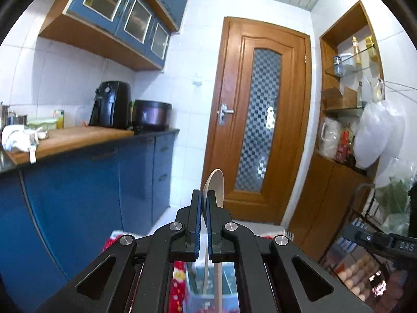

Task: Organize utensils
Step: 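Lower the spoon into the holder and open the left tool while the right tool releases the fork inside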

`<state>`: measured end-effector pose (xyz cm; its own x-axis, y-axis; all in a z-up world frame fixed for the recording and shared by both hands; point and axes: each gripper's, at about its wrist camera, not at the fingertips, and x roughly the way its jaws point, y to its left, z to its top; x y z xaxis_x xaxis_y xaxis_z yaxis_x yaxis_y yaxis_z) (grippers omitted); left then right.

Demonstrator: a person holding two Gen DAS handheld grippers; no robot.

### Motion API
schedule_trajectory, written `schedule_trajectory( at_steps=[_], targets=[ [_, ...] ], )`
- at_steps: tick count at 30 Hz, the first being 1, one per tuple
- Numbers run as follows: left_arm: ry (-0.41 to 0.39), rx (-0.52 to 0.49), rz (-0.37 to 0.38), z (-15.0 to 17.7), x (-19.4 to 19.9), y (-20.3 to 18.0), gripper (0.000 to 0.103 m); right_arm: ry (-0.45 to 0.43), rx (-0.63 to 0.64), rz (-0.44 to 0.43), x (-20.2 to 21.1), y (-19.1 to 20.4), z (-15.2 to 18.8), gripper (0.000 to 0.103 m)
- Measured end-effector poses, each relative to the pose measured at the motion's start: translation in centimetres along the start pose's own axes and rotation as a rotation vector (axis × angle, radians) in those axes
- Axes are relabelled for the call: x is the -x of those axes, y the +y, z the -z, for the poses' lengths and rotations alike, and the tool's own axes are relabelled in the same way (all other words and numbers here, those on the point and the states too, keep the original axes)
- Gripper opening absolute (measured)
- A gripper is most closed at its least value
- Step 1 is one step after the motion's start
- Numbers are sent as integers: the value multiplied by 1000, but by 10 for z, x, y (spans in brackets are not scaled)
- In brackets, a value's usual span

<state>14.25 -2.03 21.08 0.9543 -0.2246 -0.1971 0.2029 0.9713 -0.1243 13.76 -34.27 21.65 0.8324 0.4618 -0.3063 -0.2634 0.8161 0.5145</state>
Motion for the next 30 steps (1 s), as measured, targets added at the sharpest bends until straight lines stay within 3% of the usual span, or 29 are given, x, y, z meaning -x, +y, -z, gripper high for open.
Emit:
schedule_trajectory(
  at_steps=[6,12,30],
  targets=[
    [-22,-35,-32,-7,-23,-6,3,-34,3,-12,-7,2,-19,3],
    [-22,-59,-61,8,-45,-8,3,-24,13,6,-28,-2,-23,3],
    [99,-74,-51,77,-87,-8,3,140,-18,65,-88,-38,24,3]
  ],
)
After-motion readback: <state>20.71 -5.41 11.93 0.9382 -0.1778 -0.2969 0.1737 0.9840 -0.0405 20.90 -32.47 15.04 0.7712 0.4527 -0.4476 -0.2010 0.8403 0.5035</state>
